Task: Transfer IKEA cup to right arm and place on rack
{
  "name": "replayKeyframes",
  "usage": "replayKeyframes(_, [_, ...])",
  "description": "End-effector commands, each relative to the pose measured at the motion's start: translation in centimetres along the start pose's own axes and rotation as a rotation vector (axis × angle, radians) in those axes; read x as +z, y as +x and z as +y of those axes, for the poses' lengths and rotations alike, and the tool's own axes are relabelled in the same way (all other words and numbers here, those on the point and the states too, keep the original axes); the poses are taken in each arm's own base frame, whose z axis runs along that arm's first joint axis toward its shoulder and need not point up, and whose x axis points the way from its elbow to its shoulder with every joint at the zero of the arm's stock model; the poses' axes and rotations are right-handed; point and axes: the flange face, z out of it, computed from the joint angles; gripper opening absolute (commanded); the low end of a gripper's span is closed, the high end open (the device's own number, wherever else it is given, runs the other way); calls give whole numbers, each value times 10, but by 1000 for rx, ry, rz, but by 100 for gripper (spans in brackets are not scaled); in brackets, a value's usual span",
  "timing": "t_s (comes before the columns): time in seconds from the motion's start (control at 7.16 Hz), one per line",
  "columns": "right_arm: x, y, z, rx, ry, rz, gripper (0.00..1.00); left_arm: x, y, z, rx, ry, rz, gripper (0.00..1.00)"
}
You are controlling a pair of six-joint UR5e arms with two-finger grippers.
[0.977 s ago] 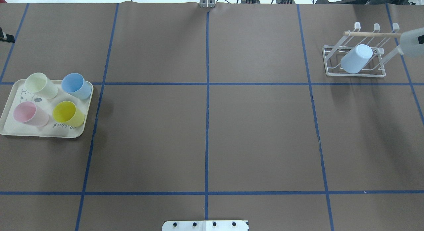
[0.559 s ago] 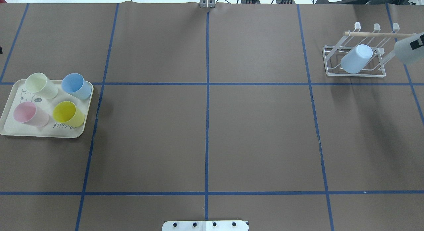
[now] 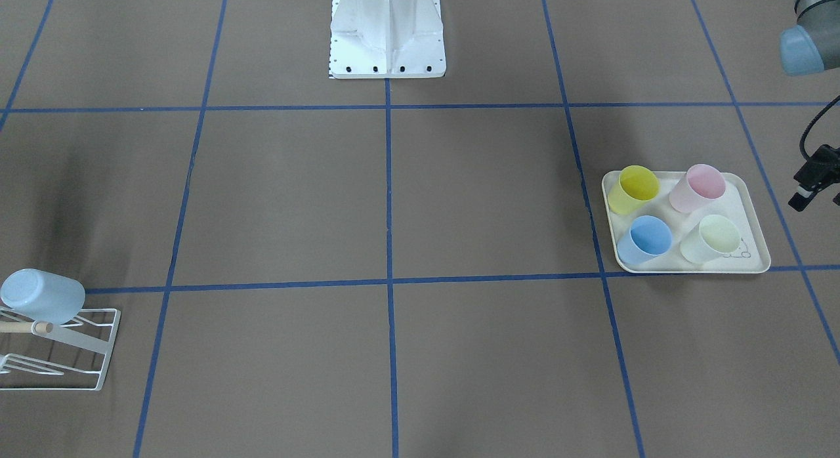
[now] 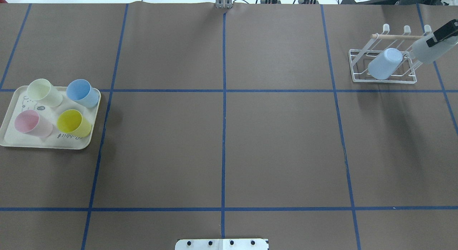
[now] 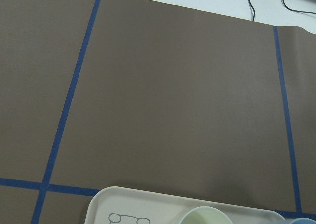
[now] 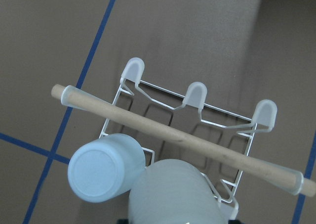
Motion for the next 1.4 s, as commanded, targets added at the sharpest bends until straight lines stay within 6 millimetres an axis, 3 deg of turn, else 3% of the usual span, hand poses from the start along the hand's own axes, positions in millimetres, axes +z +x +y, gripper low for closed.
replayKeyframes(0.0, [12,-3,-13,-21,-16,16,9,-1,0,0,1,1,1,100])
replayKeyframes(0.42, [22,-9,-12,-33,-30,10,9,0,1,1,0,0,1,100])
replayKeyframes(0.84, [33,-3,-11,-32,-48,26,9,1,2,2,-10,-3,2,100])
replayKeyframes(1.26, [50,-17,-11,-51,-73,17,12,1,2,1,-9,-3,4,100])
